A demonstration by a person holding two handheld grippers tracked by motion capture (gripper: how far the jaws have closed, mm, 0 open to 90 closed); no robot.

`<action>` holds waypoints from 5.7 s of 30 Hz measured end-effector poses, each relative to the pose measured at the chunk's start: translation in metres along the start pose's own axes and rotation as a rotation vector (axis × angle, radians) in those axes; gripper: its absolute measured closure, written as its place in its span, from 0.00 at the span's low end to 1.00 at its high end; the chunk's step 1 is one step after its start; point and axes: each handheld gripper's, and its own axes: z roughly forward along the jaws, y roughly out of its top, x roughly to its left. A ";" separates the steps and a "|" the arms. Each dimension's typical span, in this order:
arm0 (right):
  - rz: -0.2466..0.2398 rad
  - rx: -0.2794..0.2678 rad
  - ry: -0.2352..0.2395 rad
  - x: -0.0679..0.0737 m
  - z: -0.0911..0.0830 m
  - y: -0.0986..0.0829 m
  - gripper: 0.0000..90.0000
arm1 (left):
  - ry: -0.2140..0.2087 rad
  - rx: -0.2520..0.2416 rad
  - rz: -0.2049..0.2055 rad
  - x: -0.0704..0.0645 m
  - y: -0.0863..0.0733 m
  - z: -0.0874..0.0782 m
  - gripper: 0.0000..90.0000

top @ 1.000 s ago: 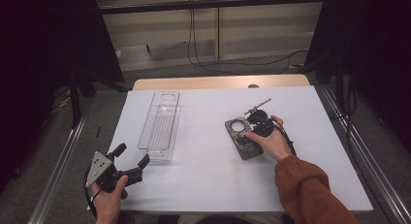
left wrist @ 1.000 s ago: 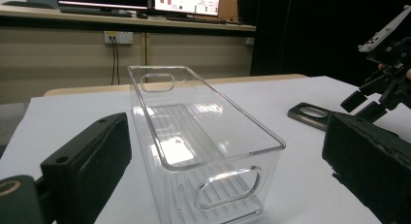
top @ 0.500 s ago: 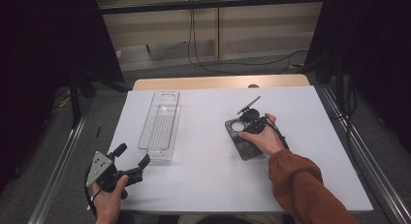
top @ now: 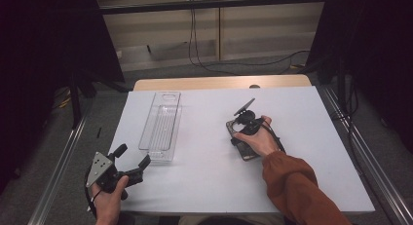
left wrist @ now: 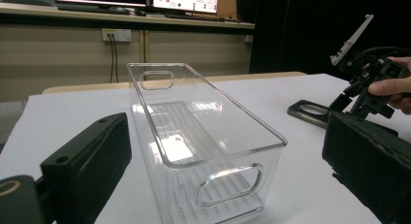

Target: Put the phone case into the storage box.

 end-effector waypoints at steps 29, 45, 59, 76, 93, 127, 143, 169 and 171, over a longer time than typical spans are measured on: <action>0.011 0.036 -0.013 -0.004 -0.005 0.005 0.13 | -0.002 0.016 0.045 -0.004 0.001 0.002 0.04; 0.020 -0.035 0.015 -0.006 -0.014 0.004 0.13 | -0.003 0.016 0.008 -0.002 0.000 0.001 0.04; -0.019 -0.156 0.069 -0.005 -0.037 -0.006 0.13 | -0.021 0.029 0.007 -0.004 0.001 0.002 0.04; -0.106 -0.416 0.118 -0.006 -0.052 -0.026 0.13 | -0.042 0.053 0.012 -0.012 0.001 0.007 0.04; -0.134 -0.555 0.175 -0.007 -0.059 -0.045 0.13 | -0.084 0.057 0.021 -0.018 0.002 0.007 0.05; -0.199 -0.745 0.296 0.023 -0.076 -0.107 0.13 | -0.130 0.061 0.037 -0.024 0.012 0.011 0.07; -0.272 -0.799 0.384 0.038 -0.071 -0.115 0.13 | -0.241 0.061 0.050 -0.025 0.014 0.016 0.07; -0.339 -0.813 0.471 0.044 -0.068 -0.119 0.13 | -0.518 0.097 0.110 -0.066 0.019 0.059 0.02; -0.350 -0.811 0.474 0.044 -0.066 -0.118 0.13 | -0.543 0.098 0.109 -0.073 0.019 0.065 0.02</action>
